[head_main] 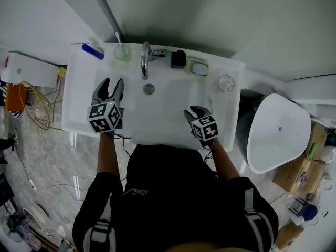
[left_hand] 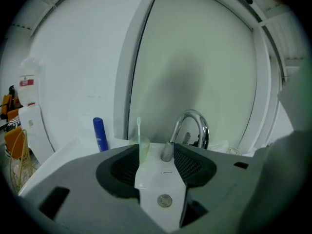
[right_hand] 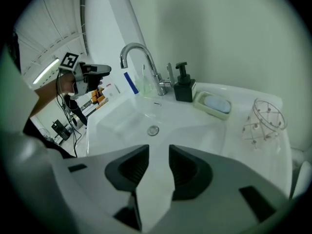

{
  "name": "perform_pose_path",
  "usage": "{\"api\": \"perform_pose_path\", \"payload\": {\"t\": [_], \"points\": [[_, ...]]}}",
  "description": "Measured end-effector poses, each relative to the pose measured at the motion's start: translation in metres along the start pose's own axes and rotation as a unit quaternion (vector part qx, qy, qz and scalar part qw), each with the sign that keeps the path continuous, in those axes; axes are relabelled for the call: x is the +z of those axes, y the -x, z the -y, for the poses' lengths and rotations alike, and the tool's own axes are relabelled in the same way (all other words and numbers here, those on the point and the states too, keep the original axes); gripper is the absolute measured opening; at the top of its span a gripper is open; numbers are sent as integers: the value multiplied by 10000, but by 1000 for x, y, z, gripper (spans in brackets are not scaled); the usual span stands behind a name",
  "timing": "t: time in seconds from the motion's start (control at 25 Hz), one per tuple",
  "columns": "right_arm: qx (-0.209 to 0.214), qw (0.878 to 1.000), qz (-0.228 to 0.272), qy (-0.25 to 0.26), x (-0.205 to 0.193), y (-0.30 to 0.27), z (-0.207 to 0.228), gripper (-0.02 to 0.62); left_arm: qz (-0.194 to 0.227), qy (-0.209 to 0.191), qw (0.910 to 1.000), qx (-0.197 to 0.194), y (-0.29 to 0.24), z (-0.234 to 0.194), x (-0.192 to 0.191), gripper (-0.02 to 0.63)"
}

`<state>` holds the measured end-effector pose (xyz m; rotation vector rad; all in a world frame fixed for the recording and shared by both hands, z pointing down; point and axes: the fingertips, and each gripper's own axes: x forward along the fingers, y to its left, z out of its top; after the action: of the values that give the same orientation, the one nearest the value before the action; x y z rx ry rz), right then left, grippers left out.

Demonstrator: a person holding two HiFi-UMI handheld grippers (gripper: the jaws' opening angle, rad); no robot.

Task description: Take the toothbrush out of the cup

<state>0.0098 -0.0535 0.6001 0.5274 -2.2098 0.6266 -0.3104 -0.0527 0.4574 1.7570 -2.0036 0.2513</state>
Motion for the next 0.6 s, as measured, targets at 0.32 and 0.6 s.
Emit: {"api": "perform_pose_path", "payload": {"t": [0.32, 0.6], "points": [[-429, 9981, -141, -429, 1, -12, -17, 132, -189, -326, 9966, -726, -62, -27, 29, 229], [-778, 9926, -96, -925, 1, -20, -30, 129, -553, -388, 9913, -1131, -103, -40, 31, 229]]}}
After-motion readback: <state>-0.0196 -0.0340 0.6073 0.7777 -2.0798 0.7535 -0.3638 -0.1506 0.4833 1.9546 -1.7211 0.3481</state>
